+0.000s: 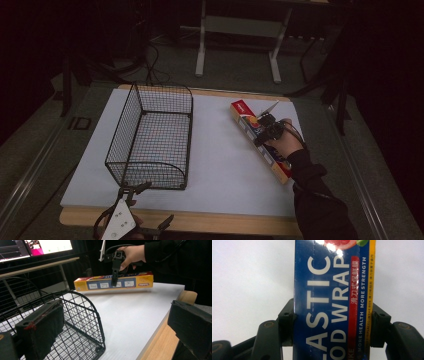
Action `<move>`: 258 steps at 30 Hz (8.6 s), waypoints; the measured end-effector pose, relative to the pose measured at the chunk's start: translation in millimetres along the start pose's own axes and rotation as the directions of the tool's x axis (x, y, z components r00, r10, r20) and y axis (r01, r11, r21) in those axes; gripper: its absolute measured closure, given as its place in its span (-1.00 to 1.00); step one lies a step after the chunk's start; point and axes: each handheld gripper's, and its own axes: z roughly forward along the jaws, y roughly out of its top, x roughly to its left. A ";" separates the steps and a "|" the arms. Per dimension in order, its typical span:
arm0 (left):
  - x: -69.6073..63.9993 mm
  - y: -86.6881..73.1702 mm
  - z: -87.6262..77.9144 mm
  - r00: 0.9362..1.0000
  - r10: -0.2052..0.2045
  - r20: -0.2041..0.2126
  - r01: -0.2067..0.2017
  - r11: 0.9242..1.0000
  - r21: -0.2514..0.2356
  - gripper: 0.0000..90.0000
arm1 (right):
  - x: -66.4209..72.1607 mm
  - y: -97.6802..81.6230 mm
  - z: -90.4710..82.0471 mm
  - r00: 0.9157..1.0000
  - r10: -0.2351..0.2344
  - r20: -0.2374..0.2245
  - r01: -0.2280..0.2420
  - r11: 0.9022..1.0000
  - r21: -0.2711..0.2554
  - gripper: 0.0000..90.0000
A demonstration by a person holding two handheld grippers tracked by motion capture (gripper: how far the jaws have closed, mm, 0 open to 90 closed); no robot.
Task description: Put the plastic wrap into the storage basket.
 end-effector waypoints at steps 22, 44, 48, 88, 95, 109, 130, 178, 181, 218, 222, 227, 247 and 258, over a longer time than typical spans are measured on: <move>1.1 -0.1 -0.3 1.000 -0.001 -0.004 0.001 1.000 0.001 -0.97 | 29.7 20.1 -48.3 0.999 -0.035 0.025 0.037 0.994 -0.100 -0.13; 0.2 0.0 -0.1 1.000 0.000 -0.004 0.000 1.000 -0.001 -0.97 | 87.0 60.6 -91.7 0.998 -0.063 0.010 0.064 0.979 -0.192 -0.13; -0.5 -0.1 0.2 1.000 -0.001 -0.004 0.001 1.000 -0.002 -0.97 | 99.9 67.9 -94.5 0.997 -0.071 0.009 0.071 0.976 -0.204 -0.13; 0.3 1.1 -5.3 1.000 -0.016 0.002 0.016 1.000 -0.026 -0.97 | 236.1 142.1 -125.5 0.983 -0.179 -0.031 0.157 0.923 -0.352 -0.13; 0.6 0.9 -5.8 1.000 -0.011 0.000 0.011 1.000 -0.023 -0.97 | 253.1 153.6 -121.3 0.986 -0.158 -0.059 0.121 0.904 -0.410 -0.13; -0.3 1.3 -7.1 1.000 -0.010 0.027 0.011 0.999 -0.037 -0.97 | 298.5 152.5 -94.4 0.984 -0.149 -0.100 0.077 0.857 -0.509 -0.13; -1.8 1.4 -7.3 1.000 0.006 0.028 -0.005 0.999 -0.034 -0.97 | 298.7 141.9 -44.6 0.995 -0.067 -0.076 0.021 0.868 -0.497 -0.13; -2.0 0.0 -2.5 0.999 0.005 0.036 -0.005 1.000 -0.008 -0.97 | 276.2 111.1 -49.2 0.949 -0.281 -0.144 0.173 0.844 -0.508 -0.70; -1.9 0.0 -2.1 0.999 0.005 0.035 -0.005 1.000 -0.007 -0.97 | 269.5 103.8 -52.5 0.929 -0.333 -0.159 0.203 0.821 -0.533 -0.70; -2.7 -1.3 1.1 0.999 0.003 0.032 -0.003 1.000 0.008 -0.97 | 164.4 -3.8 -57.1 0.945 -0.316 -0.089 0.195 0.757 -0.623 -0.69; -2.6 -1.3 1.3 1.000 0.001 0.031 -0.001 1.000 0.009 -0.97 | 154.2 -17.4 -55.6 0.946 -0.313 -0.083 0.189 0.742 -0.643 -0.69; -2.4 -1.5 1.6 1.000 -0.001 0.031 0.001 1.000 0.011 -0.97 | 140.5 -33.1 -50.3 0.957 -0.280 -0.070 0.174 0.753 -0.634 -0.69; -3.0 -1.7 2.4 1.000 0.000 0.031 0.000 1.000 0.014 -0.97 | 94.9 -94.4 -23.0 0.977 -0.199 -0.071 0.113 0.776 -0.621 -0.67; -3.8 -1.5 2.5 0.999 0.004 0.037 -0.004 1.000 0.019 -0.97 | 76.8 -119.5 -10.7 0.988 -0.147 -0.053 0.085 0.789 -0.609 -0.67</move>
